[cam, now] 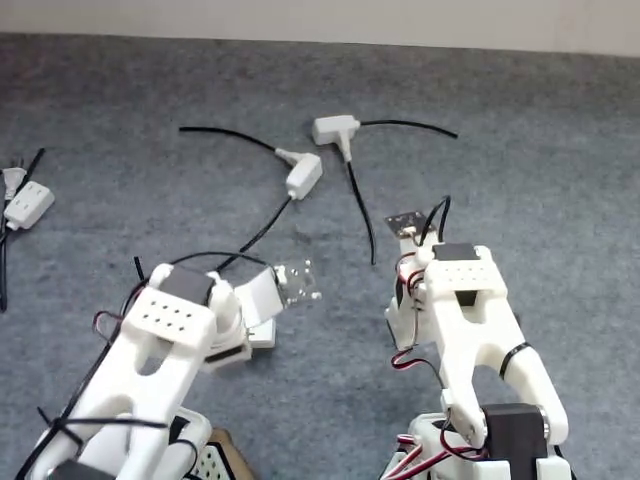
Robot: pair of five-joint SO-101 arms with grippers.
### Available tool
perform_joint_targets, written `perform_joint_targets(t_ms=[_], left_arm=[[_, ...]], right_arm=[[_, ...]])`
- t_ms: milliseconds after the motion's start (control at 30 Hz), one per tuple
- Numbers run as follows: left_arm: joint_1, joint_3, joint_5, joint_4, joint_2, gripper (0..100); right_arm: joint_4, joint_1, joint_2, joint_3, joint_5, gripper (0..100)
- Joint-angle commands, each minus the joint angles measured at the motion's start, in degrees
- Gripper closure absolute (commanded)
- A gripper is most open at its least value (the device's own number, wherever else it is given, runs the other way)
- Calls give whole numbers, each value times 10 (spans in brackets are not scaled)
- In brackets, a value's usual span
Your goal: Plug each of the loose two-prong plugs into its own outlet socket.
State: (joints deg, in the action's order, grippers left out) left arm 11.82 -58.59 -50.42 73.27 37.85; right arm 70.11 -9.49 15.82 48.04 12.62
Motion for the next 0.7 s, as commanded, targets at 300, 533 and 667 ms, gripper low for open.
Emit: perform_joint_targets(t_ms=[300, 533, 667], left_arm=[[7, -36, -14, -155, -73, 765], [3, 81, -15, -169, -215, 765], [2, 152, -14, -166, -258, 765]], right_arm=[[7, -4, 9, -1, 6, 505], [7, -4, 9, -1, 7, 505], [7, -4, 9, -1, 7, 505]])
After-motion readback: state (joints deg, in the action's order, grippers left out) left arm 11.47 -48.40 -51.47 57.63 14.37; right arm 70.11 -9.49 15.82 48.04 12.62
